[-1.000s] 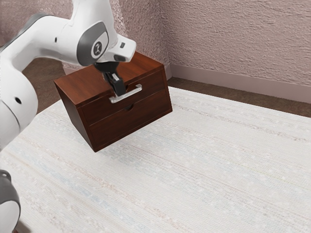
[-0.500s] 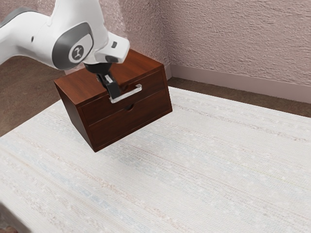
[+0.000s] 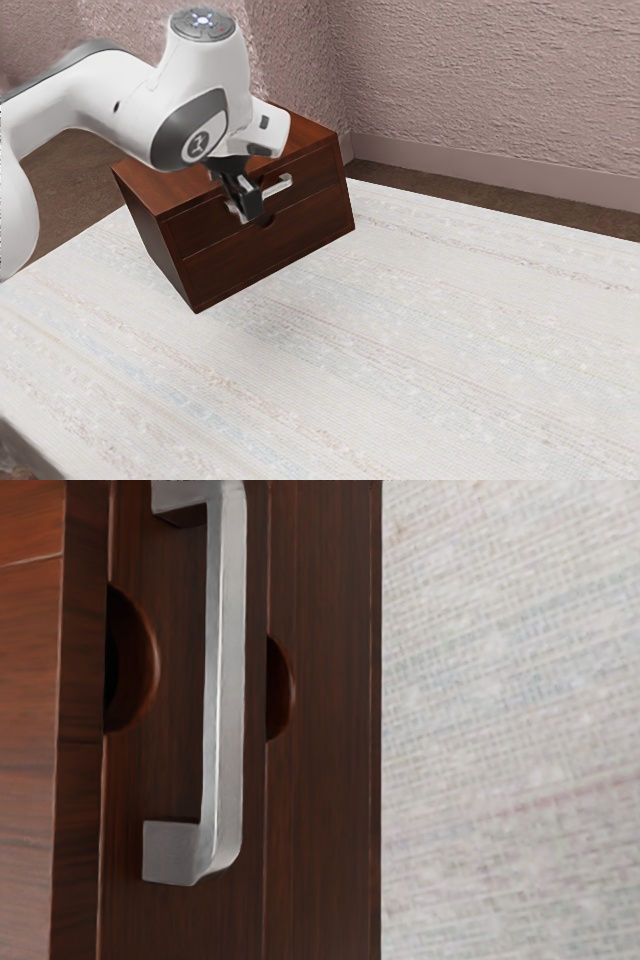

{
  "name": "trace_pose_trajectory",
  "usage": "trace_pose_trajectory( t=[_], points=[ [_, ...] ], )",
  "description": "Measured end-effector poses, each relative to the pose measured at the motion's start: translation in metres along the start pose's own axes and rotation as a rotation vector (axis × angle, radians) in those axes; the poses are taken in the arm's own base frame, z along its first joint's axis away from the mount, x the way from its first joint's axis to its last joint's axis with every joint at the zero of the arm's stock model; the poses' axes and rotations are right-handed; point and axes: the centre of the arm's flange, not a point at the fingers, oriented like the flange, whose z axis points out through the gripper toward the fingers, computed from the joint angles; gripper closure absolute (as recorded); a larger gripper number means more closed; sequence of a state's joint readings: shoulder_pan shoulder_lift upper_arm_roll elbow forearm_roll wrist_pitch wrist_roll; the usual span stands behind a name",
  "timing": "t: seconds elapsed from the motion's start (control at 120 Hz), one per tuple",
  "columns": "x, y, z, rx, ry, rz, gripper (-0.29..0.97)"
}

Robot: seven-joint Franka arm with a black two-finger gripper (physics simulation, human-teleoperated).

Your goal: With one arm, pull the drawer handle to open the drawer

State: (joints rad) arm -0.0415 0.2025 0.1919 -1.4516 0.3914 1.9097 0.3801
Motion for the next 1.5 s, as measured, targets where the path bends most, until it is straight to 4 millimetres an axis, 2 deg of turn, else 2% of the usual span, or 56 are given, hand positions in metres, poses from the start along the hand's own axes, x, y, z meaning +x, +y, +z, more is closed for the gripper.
trace_pose_trajectory(
  t=[0.2, 0.408, 0.733, 0.883, 1.025, 1.5],
  points=[
    [-0.001, -0.006, 0.019, 0.001, -0.021, -0.041, 0.0],
    [0.009, -0.001, 0.038, -0.002, -0.02, -0.056, 0.0],
    [0.03, 0.0, 0.046, 0.019, 0.032, -0.074, 0.0],
    [0.038, 0.007, 0.064, 0.008, 0.03, -0.076, 0.0],
    [0.04, 0.004, 0.073, 0.007, 0.039, -0.088, 0.0],
    [0.055, 0.024, 0.074, -0.008, 0.072, -0.072, 0.0]
  ],
)
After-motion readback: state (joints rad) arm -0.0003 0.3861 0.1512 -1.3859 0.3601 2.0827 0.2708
